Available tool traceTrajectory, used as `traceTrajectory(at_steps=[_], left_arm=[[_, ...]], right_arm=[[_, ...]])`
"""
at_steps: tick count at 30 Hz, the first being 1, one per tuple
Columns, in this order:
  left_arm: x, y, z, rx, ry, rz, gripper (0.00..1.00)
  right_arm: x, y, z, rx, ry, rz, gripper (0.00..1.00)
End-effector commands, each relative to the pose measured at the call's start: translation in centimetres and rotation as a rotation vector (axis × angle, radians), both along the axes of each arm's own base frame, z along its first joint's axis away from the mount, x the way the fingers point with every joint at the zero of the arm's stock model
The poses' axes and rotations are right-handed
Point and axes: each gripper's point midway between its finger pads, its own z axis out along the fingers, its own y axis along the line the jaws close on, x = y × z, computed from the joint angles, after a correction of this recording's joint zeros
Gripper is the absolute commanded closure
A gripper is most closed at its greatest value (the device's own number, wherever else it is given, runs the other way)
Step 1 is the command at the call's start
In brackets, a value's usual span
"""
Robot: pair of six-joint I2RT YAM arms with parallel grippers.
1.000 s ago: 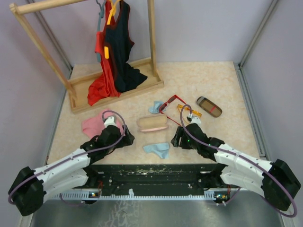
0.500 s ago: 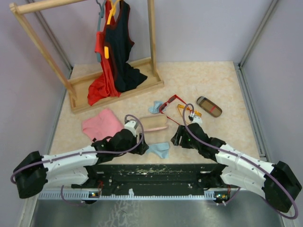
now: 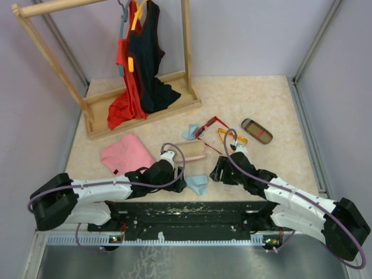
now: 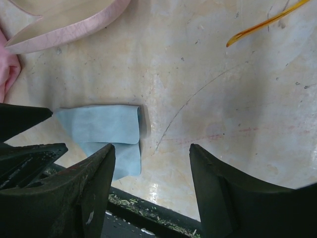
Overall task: Organize the sunglasses
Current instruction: Move the distractor to the center of the board, then fold the glasses cleaning cloth at the center of the board.
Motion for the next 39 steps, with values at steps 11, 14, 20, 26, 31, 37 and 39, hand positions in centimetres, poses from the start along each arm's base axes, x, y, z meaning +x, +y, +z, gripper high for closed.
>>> traceTrajectory(at_steps=[11,14,20,26,31,37,39], left_arm=[[-0.1,-1.7,-2.5,0.033,0.031,-0.021,0.51],[0.2,-1.2,-1.9,0.036,0.004,-0.010,0.72],[0.8,0.3,0.4,0.022,-0.073,0.027,0.99],[0.1,1.8,0.8,0.004,-0.078,0.039,0.99],[-0.6,2.8,0.0,0.008,-0.051,0.054,0.99],[-1.2,3.1,-0.3,-0.010,-0.033,0.053,0.99],[-1.2,3.1,-0.3,-0.010,-0.032,0.052,0.99]], right_arm=[[0.3,0.4,0.7,0.027,-0.018,0.014,0.39],[0.2,0.8,1.1,0.047,-0.045,0.047,0.39],[-0.2,2.0,2.6,0.105,-0.127,0.157,0.40],[-0.9,3.1,2.9,0.110,-0.125,0.181,0.40],[-2.0,4.8,1.8,0.120,-0.087,0.175,0.44],[-2.2,3.9,-0.1,0.097,-0.044,0.088,0.45],[-2.4,3.7,-0.6,0.083,-0.028,0.088,0.44]])
